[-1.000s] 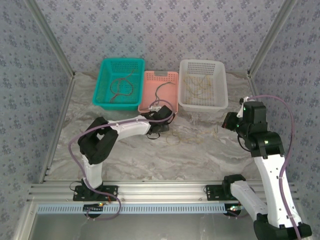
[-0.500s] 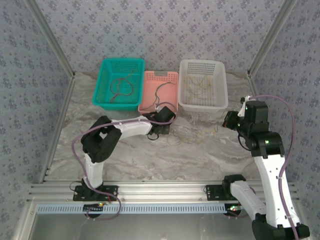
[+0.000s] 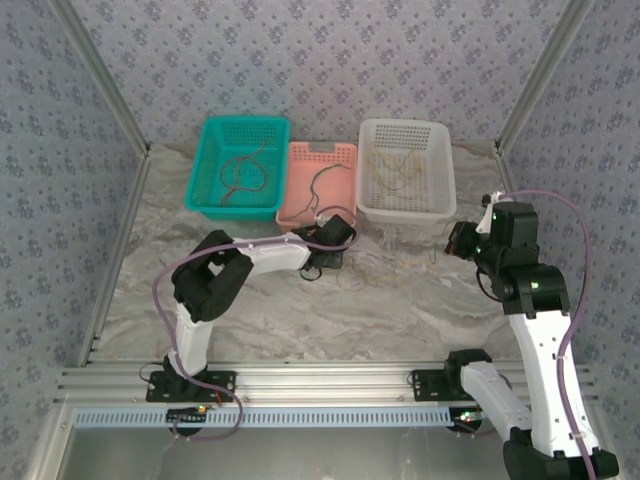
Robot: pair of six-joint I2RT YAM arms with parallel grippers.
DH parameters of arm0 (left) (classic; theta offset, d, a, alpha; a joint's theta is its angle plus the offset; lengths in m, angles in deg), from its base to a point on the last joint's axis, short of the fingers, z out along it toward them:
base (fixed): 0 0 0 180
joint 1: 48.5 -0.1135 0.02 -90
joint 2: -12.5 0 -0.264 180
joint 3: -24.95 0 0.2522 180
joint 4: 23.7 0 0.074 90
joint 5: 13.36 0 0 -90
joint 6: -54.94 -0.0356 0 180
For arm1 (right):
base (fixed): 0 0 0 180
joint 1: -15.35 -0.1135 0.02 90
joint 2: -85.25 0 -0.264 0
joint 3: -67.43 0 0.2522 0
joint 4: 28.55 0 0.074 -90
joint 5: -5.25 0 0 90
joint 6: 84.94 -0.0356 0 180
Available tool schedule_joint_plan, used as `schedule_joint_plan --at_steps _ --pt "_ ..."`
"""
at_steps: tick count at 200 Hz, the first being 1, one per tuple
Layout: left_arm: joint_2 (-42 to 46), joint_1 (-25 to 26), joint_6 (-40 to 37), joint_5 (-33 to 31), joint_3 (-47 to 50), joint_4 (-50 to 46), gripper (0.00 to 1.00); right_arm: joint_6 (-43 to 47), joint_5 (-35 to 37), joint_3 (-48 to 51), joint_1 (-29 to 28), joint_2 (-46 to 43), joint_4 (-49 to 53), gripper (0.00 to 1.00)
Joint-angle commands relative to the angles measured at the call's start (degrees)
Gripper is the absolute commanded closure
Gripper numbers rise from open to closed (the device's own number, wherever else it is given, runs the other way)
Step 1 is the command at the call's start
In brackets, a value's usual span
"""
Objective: Untangle the cables
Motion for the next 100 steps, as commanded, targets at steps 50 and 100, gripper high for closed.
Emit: schedule_joint_plan --at_steps 50,100 --pt "27.19 -4.26 9.08 -12.26 14.41 -9.41 1.00 1.42 -1.59 -1.35 2.30 -1.11 0.49 1.00" --pt "53.60 -31.87 6.04 -7.13 21.22 -22.33 1.00 0.90 1.15 -0.89 7.65 -1.58 -0.36 1.00"
